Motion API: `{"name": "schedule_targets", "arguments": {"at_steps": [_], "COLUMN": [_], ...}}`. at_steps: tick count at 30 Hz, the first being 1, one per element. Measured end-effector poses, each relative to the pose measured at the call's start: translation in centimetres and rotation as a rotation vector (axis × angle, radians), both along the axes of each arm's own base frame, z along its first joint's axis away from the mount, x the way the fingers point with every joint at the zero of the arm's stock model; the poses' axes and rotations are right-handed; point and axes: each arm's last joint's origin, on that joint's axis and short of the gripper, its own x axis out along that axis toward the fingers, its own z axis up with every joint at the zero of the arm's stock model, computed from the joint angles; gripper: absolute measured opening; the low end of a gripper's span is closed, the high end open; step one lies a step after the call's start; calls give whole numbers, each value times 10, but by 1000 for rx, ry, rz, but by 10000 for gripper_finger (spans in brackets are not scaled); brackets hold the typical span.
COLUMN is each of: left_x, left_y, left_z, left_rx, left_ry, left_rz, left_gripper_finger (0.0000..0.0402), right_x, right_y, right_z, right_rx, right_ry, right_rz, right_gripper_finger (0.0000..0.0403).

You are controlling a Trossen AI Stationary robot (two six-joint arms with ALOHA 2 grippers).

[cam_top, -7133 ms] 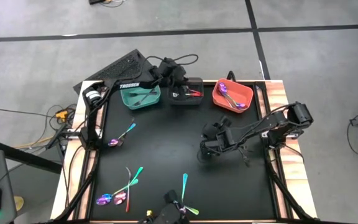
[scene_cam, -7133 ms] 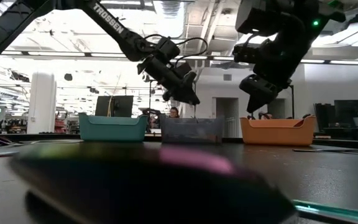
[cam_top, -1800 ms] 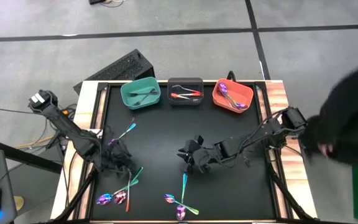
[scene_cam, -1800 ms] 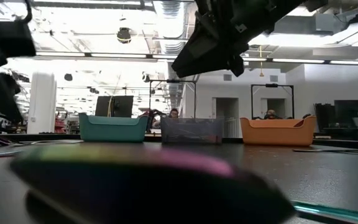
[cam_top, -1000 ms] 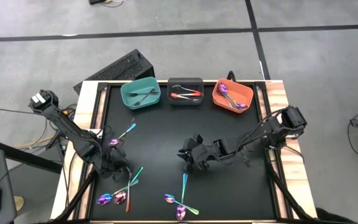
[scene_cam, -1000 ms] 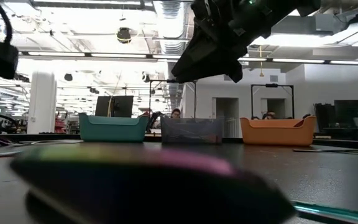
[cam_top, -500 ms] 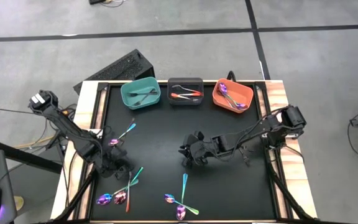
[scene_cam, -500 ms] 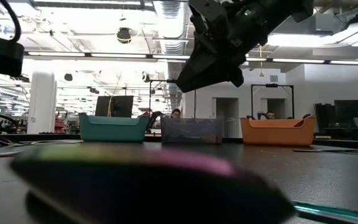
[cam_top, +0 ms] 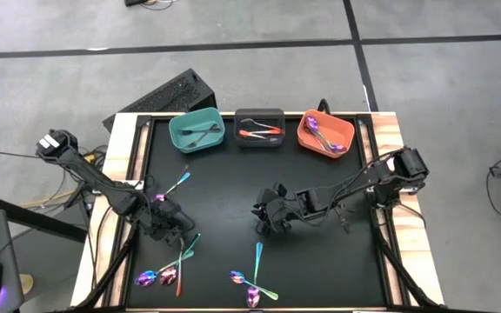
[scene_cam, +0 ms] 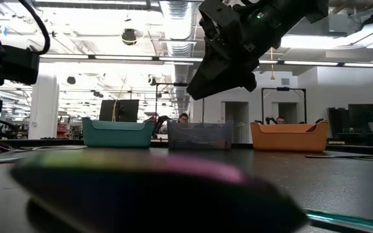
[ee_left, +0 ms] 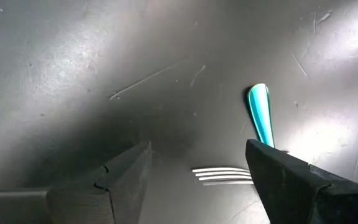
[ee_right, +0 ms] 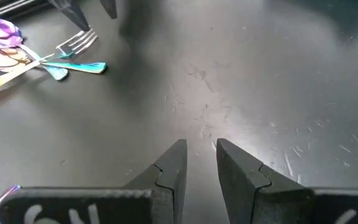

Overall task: Sort silverware by color (type)
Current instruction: Put the black fork into the green bin

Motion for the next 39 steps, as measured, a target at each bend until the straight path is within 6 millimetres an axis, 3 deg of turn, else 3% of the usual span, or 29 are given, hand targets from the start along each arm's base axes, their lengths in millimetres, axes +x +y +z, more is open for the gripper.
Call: {"name": "schedule_targets", "arguments": {"at_steps": [11, 20, 31, 39], "left_x": [0, -6, 4, 9], "left_y": [1, -16, -38, -41], "left_z": [0, 22, -10, -6], "left_rx": [-19, -71, -81, 17], "left_ry": [22, 57, 232, 258], "left_rz": [-3, 25, 35, 45], "left_gripper_finger": [249, 249, 249, 249], "right_x": [-1, 2, 1, 1], "right_y": [2, -9, -7, -8], "right_z": [0, 0, 0, -1], "right_rx": [6, -2, -12, -13], "right_ry": [0, 3, 7, 10], "right_rz": [1, -25, -13, -14], "right_gripper_finger": [107, 107, 107, 107]}}
